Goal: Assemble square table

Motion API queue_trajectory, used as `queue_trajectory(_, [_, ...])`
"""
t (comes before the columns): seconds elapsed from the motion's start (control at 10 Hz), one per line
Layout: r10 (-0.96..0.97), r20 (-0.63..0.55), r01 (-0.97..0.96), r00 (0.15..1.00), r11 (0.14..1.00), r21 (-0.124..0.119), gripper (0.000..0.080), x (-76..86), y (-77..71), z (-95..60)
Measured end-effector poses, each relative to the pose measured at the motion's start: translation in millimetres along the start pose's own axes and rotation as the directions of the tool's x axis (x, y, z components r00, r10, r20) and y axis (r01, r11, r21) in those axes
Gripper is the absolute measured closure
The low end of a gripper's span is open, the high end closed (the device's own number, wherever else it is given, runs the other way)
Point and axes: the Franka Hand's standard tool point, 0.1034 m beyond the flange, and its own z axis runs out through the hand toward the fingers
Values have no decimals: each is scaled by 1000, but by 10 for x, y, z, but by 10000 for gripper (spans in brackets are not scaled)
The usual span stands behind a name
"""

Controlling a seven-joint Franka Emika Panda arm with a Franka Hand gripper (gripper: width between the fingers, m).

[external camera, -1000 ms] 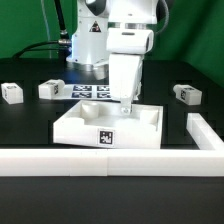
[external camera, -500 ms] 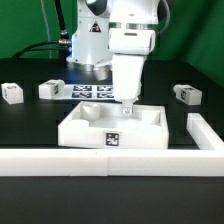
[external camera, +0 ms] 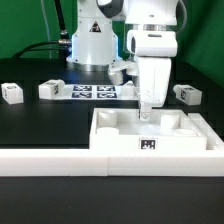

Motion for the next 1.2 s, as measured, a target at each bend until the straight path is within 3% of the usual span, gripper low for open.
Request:
queue_trajectory(0.2, [-23,-1,23,1000,1000,-7,741,10,10,2])
queue_trajectory(0.3, [-61,-10,60,998,998,-29,741,74,42,6])
queue_trajectory(0.6, [-30,5,30,1000,1000,-8,741,91,41,7])
queue_trajectory(0.8, [-29,5,29,1000,1000,-8,741,85,40,6])
queue_trajectory(0.9, [-29,5,29,1000,1000,-7,673,85,37,10])
queue_trajectory(1.0, [-29,5,29,1000,1000,-7,673,84,37,11])
queue_trajectory(1.1, [-29,5,29,1000,1000,-7,486,84,36,12])
queue_trajectory(1.2, [-29,5,29,1000,1000,-7,353,84,36,13])
